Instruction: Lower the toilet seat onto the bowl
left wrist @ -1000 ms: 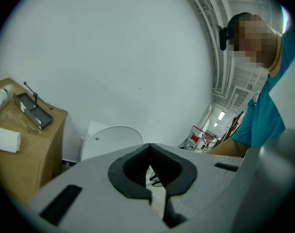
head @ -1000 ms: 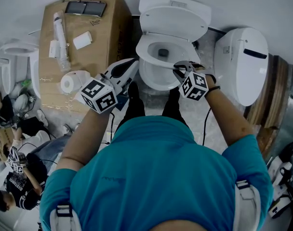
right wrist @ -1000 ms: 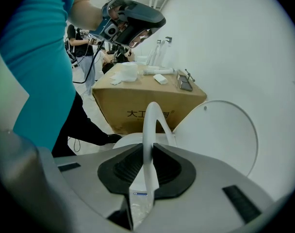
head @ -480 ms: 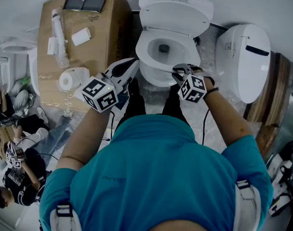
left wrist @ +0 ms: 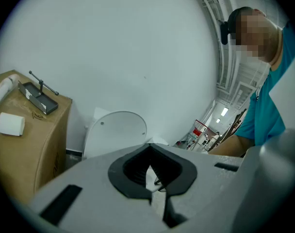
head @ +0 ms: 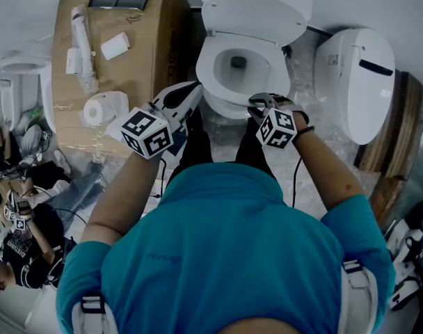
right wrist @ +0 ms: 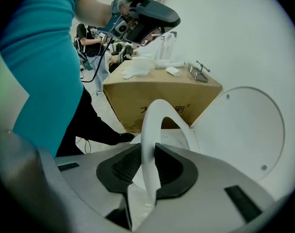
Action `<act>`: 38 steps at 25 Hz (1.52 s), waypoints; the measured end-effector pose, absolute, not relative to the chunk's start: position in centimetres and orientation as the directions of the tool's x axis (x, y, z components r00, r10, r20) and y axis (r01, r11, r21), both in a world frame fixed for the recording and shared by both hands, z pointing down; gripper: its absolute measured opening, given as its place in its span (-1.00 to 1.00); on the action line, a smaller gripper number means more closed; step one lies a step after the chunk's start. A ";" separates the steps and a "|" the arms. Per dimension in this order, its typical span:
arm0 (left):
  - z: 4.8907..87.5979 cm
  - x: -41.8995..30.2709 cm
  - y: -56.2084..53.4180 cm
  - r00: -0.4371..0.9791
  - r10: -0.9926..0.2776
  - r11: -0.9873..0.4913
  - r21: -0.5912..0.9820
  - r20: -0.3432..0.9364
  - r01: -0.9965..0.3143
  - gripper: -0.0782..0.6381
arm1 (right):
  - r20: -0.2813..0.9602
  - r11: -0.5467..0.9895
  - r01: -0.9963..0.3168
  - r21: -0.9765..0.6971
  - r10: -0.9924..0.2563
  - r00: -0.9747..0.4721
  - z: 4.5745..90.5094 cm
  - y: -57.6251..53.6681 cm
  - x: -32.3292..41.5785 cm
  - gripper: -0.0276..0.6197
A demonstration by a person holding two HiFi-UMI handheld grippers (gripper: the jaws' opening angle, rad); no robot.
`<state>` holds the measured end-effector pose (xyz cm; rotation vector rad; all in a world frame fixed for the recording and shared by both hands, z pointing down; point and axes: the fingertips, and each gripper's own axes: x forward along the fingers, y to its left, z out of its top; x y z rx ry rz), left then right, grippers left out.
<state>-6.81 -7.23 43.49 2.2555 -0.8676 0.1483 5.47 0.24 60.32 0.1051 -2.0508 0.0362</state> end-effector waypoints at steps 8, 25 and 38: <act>45.9 -7.0 -6.5 0.767 -0.527 -0.509 0.586 0.367 -0.630 -0.77 | 0.890 0.997 -0.077 -0.002 -0.033 -0.455 62.2 1.9 5.1 -0.65; 49.0 -6.8 -5.0 0.769 -0.502 -0.493 0.599 0.396 -0.630 -0.77 | 0.902 0.999 -0.042 -0.035 0.013 -0.432 65.9 5.0 4.6 -0.62; 51.1 -7.0 -4.1 0.771 -0.486 -0.479 0.612 0.411 -0.629 -0.77 | 0.912 0.997 -0.015 -0.073 0.061 -0.406 69.3 7.0 4.2 -0.58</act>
